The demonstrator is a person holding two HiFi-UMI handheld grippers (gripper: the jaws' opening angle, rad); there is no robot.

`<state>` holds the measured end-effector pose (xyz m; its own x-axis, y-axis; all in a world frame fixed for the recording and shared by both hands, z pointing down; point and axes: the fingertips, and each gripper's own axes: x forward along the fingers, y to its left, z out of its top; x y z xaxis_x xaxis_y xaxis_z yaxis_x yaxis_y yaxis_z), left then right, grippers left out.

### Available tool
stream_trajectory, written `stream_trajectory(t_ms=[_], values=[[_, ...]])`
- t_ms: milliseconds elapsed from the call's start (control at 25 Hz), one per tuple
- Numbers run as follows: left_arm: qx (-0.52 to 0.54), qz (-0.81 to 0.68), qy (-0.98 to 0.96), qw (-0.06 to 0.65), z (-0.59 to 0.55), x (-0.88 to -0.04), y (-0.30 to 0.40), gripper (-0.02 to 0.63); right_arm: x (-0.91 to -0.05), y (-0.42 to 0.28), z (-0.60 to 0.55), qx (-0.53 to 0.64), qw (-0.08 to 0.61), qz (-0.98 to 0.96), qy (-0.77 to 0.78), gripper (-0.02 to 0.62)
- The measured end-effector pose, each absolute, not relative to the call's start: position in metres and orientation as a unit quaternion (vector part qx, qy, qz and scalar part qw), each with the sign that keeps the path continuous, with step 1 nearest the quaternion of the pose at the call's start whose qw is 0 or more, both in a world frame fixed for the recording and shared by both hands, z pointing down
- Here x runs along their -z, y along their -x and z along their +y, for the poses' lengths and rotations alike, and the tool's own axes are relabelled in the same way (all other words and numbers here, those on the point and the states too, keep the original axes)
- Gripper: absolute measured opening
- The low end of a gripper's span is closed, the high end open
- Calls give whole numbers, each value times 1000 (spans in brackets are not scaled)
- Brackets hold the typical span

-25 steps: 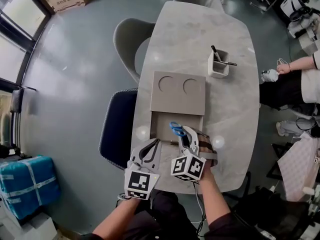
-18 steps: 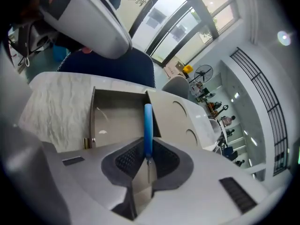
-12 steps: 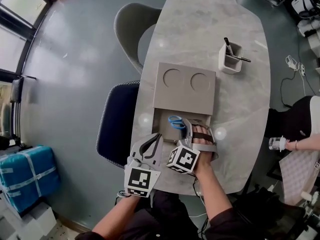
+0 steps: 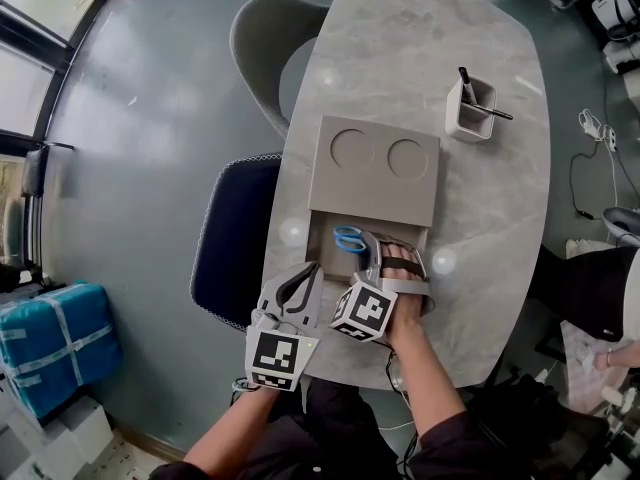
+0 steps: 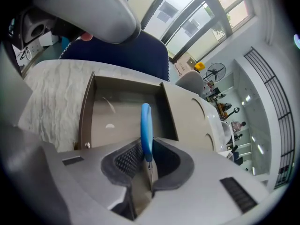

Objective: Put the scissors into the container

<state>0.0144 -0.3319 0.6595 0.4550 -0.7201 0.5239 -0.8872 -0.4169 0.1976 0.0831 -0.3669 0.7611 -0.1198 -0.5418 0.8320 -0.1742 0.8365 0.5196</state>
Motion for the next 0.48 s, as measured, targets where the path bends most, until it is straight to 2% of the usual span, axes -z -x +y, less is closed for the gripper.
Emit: stream_trajectory(t_ms=[320, 480], values=[[-183, -491, -821, 227, -334, -658, -17, 20, -765, -80, -359, 102, 607, -757, -217, 78], [-182, -492, -821, 225, -336, -655, -17, 20, -756, -77, -357, 58, 593, -776, -205, 115]])
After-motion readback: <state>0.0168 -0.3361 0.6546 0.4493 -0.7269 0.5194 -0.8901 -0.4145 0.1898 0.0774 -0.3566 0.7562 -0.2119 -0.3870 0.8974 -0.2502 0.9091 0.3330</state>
